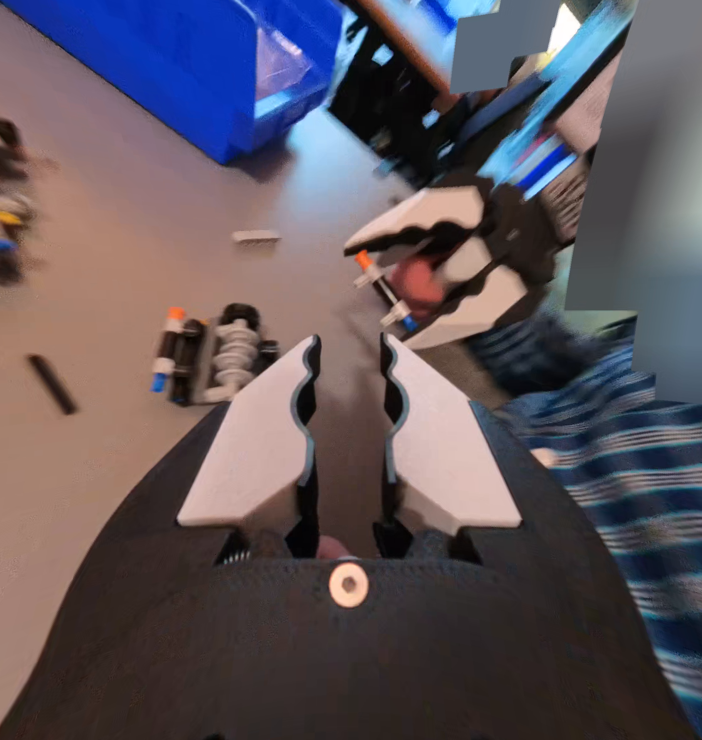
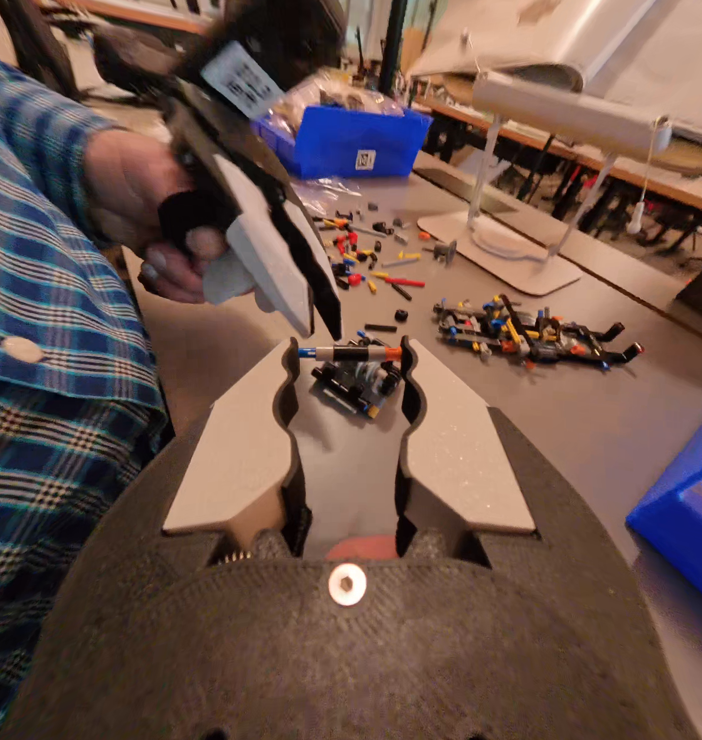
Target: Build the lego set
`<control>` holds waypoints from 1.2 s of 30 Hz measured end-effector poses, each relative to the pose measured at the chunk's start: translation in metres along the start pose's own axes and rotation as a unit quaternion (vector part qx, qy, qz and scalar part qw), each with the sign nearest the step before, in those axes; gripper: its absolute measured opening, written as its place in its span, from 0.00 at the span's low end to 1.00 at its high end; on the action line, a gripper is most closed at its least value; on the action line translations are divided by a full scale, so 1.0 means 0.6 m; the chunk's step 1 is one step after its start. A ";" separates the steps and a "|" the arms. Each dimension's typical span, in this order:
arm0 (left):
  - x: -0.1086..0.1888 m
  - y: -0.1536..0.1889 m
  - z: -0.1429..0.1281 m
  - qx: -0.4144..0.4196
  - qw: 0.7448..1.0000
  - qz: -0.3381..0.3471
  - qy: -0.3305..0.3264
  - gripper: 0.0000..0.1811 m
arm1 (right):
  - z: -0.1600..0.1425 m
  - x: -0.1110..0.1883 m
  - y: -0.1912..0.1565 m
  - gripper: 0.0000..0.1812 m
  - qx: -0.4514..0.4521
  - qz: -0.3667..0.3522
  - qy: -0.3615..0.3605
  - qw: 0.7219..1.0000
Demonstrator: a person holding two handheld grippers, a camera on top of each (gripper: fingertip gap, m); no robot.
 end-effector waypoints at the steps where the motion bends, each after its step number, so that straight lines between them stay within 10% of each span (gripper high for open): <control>1: 0.002 0.009 0.003 0.049 0.998 -0.051 -0.002 0.16 | 0.004 0.003 -0.003 0.27 0.006 0.005 0.010 1.000; 11: -0.009 0.051 -0.003 0.184 0.955 -0.230 -0.023 0.00 | 0.034 0.012 -0.023 0.27 0.031 0.025 0.076 0.996; 21: -0.013 0.039 -0.007 0.214 0.949 -0.230 -0.017 0.11 | 0.031 0.013 -0.024 0.27 0.035 0.030 0.072 0.996; 36: -0.013 0.043 -0.017 0.235 0.936 -0.259 -0.037 0.02 | 0.020 0.007 -0.028 0.30 0.055 0.036 0.030 0.997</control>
Point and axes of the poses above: each gripper's, where its closed fingertips meet, x back along the fingers, z out of its top, y = z × x across the jaws, the point moved 3 cm from there along x, back along the fingers, and after that the axes turned 15 degrees about x, right-handed, at the moved point
